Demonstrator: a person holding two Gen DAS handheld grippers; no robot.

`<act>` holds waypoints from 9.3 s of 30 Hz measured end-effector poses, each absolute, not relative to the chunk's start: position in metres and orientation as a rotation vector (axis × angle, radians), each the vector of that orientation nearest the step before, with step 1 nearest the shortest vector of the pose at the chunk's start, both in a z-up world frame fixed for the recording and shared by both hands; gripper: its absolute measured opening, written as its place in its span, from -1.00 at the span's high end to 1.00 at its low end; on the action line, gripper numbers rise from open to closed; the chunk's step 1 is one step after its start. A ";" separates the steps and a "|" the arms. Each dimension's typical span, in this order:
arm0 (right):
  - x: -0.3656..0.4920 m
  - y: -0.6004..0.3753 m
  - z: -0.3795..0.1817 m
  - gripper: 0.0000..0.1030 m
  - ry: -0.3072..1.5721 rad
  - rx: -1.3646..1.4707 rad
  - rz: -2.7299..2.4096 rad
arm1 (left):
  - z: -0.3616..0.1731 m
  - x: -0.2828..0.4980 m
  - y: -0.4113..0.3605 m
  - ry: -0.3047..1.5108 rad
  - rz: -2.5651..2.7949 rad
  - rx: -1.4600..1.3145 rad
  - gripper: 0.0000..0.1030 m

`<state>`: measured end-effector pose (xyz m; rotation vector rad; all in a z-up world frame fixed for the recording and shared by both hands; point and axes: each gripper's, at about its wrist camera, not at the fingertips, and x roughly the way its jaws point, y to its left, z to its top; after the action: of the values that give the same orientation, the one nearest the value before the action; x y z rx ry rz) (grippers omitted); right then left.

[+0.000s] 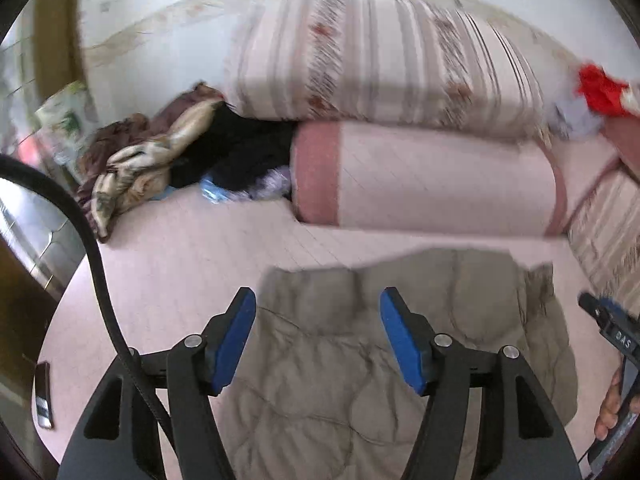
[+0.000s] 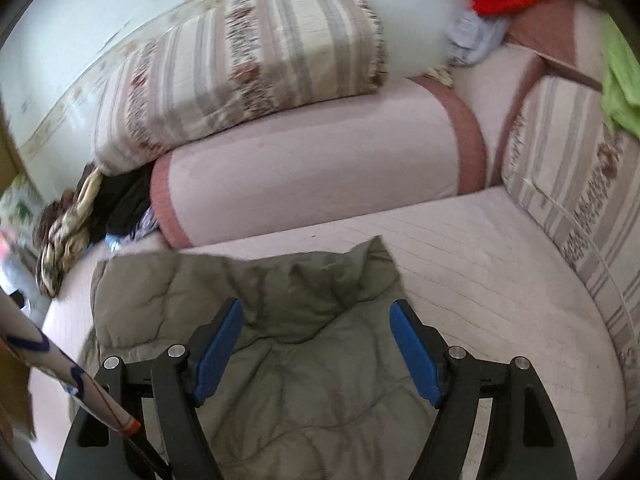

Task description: Fold large clothes

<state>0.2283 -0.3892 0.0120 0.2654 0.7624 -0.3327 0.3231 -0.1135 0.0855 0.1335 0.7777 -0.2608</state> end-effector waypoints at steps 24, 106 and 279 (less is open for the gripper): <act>0.315 -0.412 -0.130 -0.65 0.992 0.265 -0.357 | -0.081 0.409 -0.201 1.006 -0.250 0.216 -0.64; 0.179 -0.491 -0.087 -0.86 1.000 0.451 -0.491 | -0.025 0.313 -0.040 0.900 -0.090 0.170 -0.64; -0.014 -0.182 -0.014 -0.73 0.848 0.039 -0.402 | 0.053 0.013 -0.016 0.732 -0.198 0.040 -0.99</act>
<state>-0.0140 -0.1821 -0.0136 0.0386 0.8475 -0.4022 0.0128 -0.0162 0.0527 0.0398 0.7315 -0.1975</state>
